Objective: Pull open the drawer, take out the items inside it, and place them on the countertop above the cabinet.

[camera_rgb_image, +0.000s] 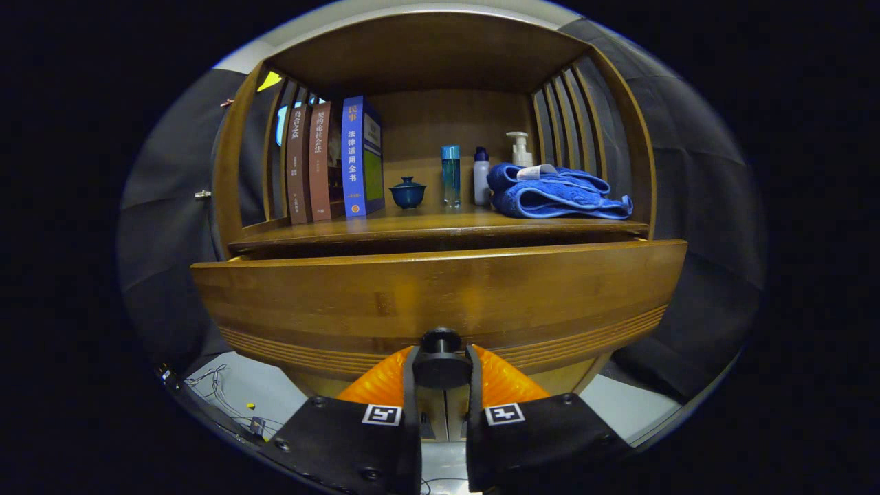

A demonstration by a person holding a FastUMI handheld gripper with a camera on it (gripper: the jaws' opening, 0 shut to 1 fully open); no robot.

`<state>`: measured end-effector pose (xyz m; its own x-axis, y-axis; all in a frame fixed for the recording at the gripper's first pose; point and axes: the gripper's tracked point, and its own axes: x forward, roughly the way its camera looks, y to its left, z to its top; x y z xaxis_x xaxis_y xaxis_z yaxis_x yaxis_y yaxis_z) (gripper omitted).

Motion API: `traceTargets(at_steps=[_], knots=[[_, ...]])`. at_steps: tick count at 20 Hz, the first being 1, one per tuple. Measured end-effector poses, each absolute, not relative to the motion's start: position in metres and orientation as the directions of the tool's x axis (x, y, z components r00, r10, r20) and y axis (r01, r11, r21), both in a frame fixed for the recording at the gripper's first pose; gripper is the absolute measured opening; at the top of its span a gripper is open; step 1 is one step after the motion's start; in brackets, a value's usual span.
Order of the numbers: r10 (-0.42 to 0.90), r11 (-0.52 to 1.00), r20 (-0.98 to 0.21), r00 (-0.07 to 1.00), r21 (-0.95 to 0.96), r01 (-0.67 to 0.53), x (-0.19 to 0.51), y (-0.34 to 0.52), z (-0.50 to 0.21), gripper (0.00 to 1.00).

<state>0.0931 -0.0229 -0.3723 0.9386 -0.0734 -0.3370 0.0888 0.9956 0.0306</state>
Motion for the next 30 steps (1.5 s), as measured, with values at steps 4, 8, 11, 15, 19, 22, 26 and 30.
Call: traceTargets(at_steps=[4, 8, 11, 15, 19, 22, 26, 30], knots=[[-0.069, 0.996, -0.332, 0.941, 0.025, 0.082, 0.058, -0.022, -0.368, 0.30], [-0.071, 0.996, -0.328, 0.942, 0.027, 0.084, 0.024, -0.023, -0.366, 0.30], [-0.072, 0.996, -0.335, 0.940, 0.033, 0.088, 0.005, -0.022, -0.370, 0.29], [-0.082, 0.994, -0.337, 0.938, 0.046, 0.104, -0.016, -0.019, -0.373, 0.29], [-0.078, 0.994, -0.336, 0.939, 0.043, 0.098, -0.023, -0.016, -0.374, 0.30], [-0.067, 0.997, -0.324, 0.944, 0.017, 0.077, -0.023, -0.016, -0.373, 0.31], [-0.038, 0.999, -0.324, 0.945, 0.007, 0.042, -0.029, -0.011, -0.372, 0.61], [-0.014, 0.999, -0.287, 0.958, -0.034, 0.004, -0.043, -0.006, -0.348, 0.99]])
